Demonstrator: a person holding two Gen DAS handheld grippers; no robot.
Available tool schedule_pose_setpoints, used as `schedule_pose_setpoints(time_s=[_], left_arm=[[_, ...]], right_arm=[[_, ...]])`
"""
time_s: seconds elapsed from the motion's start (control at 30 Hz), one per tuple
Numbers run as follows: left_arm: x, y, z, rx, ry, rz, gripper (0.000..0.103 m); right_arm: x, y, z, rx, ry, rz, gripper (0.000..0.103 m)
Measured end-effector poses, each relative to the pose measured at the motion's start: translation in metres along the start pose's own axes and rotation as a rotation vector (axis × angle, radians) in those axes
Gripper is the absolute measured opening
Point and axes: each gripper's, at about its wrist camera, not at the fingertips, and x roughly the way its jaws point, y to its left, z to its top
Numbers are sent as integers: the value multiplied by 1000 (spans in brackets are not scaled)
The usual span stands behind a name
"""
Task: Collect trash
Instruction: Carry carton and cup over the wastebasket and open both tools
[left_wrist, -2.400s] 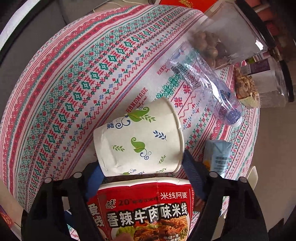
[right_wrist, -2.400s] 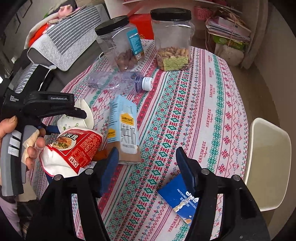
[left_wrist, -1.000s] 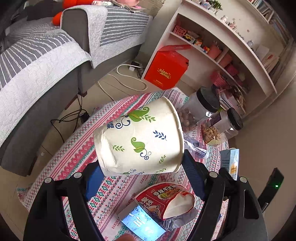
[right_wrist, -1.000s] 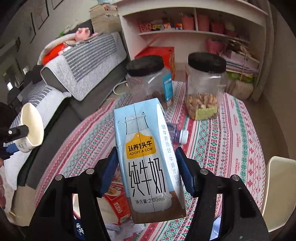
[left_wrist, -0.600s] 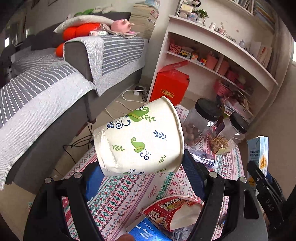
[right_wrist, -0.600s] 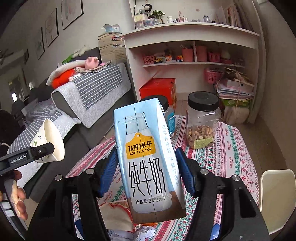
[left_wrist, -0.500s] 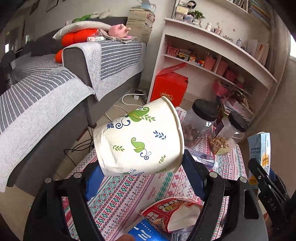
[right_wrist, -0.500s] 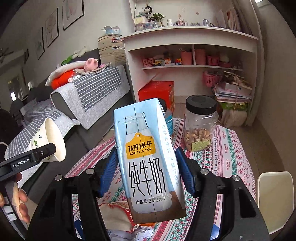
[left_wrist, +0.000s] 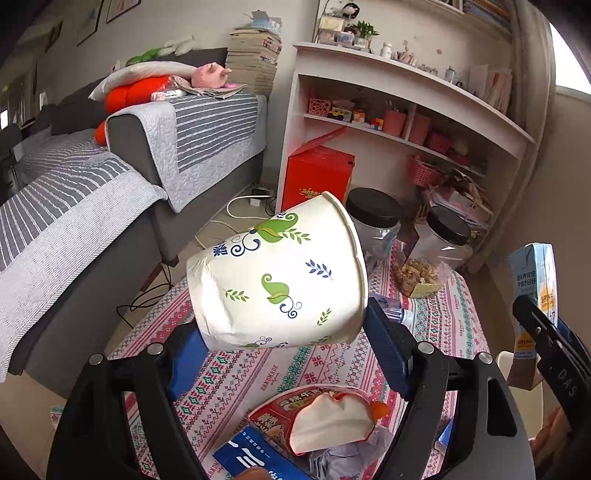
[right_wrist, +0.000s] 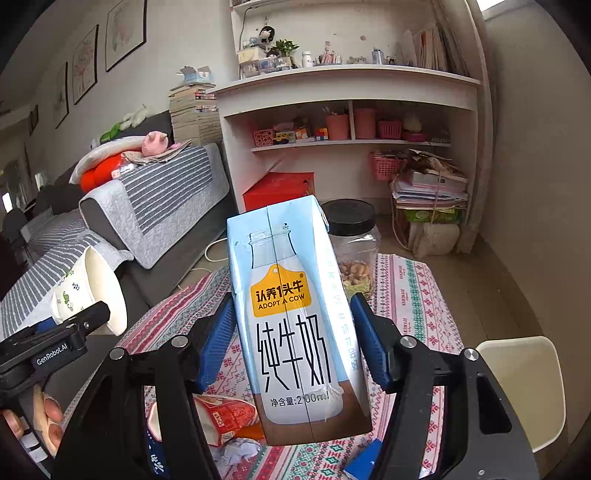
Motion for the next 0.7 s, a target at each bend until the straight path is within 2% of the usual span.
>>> schedule_pose_setpoints(time_s=[0.13,0.27,0.47,0.5,0.6,0.7], left_arm=[[-1,-21,-6,29,0,-26,77],[-4,-41,-11,60,-6,-52,77],[-6,-73,-21,104,9,-103,77],[-7,-80,-22,113,11,-118,77],[-9,-106,-27,148,13,-163,77],[-9,-144,-37,209,22,-212,77]], right_arm=[[-13,-36,1,51,-15,-73,60],[-27,-91,3,155,-19,-172,60],[-37,-175,-4,292,21,-360,61],[-38,-189,-6,319,36,-388,63],[-52,-223,-10,414,24,-439,83],[-77,-249,-10,484,-26,-457,88]])
